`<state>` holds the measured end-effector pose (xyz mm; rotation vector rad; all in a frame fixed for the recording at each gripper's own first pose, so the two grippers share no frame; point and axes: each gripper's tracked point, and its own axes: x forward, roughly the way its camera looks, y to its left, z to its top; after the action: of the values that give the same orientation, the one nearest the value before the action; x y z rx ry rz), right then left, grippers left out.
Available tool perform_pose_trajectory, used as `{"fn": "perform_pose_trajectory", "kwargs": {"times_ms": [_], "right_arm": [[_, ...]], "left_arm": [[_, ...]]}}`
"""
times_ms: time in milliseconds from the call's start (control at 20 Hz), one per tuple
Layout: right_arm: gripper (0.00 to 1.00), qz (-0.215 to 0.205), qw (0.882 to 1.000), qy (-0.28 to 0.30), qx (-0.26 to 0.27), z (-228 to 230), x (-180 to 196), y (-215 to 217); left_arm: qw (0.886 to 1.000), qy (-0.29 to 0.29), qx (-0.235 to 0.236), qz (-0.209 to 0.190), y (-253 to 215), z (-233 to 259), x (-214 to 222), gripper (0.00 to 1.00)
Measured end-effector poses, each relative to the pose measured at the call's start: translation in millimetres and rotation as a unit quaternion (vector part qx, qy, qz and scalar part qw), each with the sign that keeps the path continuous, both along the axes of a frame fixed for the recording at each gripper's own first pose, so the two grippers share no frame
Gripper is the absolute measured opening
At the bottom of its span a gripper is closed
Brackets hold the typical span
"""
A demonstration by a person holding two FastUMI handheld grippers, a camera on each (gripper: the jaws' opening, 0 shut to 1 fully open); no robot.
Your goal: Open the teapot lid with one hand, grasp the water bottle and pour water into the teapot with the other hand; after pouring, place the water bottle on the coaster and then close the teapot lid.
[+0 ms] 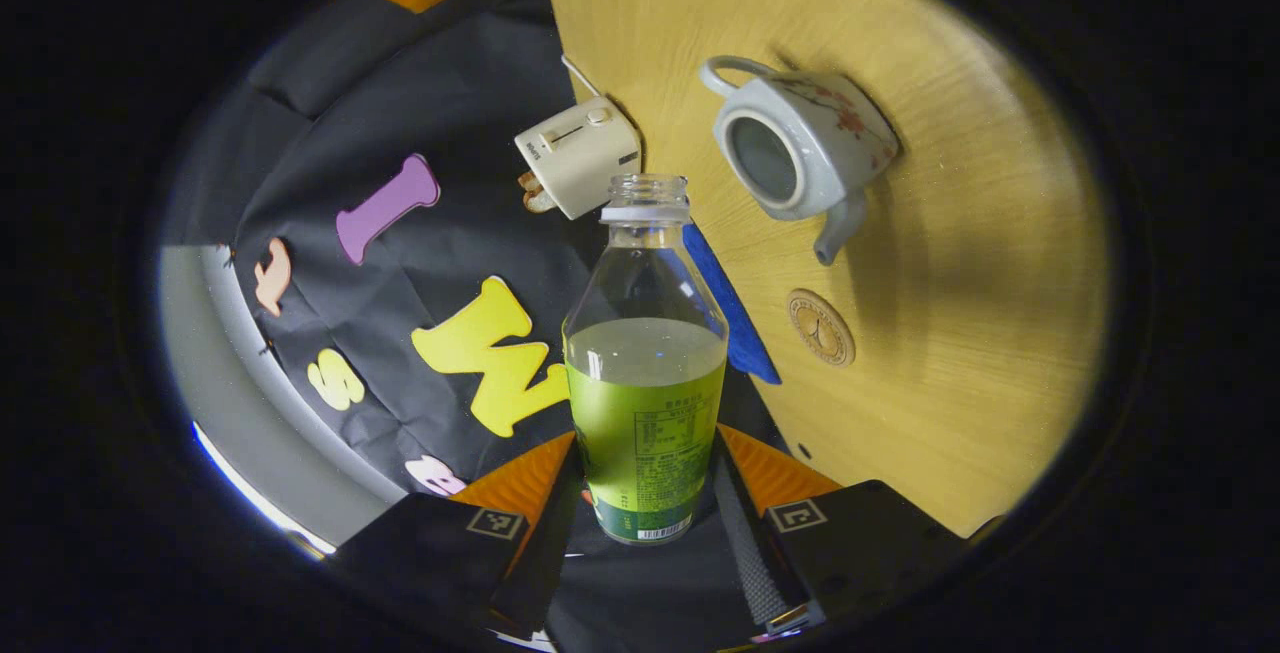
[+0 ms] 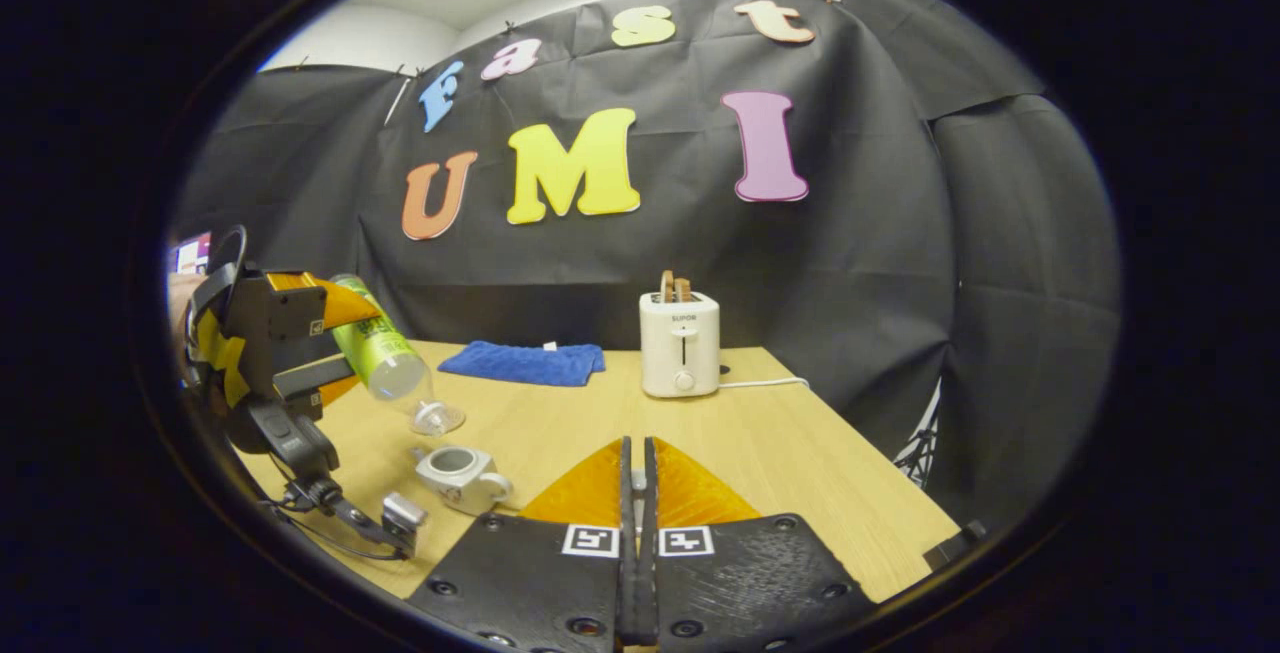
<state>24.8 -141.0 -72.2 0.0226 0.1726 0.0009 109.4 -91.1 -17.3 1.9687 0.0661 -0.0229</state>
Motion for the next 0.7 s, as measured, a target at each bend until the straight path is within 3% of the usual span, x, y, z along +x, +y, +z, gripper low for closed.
{"fn": "perform_pose_trajectory", "kwargs": {"times_ms": [50, 150, 300, 400, 450, 500, 700], "right_arm": [[0.0, 0.001, 1.0, 0.0, 0.001, 0, -2, 1], [0.0, 0.001, 1.0, 0.0, 0.005, 1, -2, 4], [0.0, 0.007, 1.0, 0.008, 0.013, -2, -2, 13], [0.0, 0.009, 1.0, 0.007, 0.012, -1, -3, 18], [0.0, 0.01, 1.0, 0.006, 0.011, 1, -3, 21], [0.0, 0.011, 1.0, 0.005, 0.01, 3, -3, 23], [0.0, 0.013, 1.0, 0.0, 0.006, 9, -2, 31]], "left_arm": [[0.999, 0.018, -0.044, -0.002, 1, -9, 0, 0.74], [0.986, 0.054, -0.156, 0.006, 7, -27, -4, 0.74], [0.955, 0.066, -0.289, 0.021, 16, -33, -13, 0.74], [0.927, 0.058, -0.369, 0.027, 26, -30, -24, 0.74], [0.904, 0.061, -0.421, 0.033, 34, -31, -28, 0.74], [0.874, 0.062, -0.48, 0.041, 40, -33, -32, 0.74], [0.732, 0.054, -0.676, 0.056, 63, -30, -46, 0.74]]}}
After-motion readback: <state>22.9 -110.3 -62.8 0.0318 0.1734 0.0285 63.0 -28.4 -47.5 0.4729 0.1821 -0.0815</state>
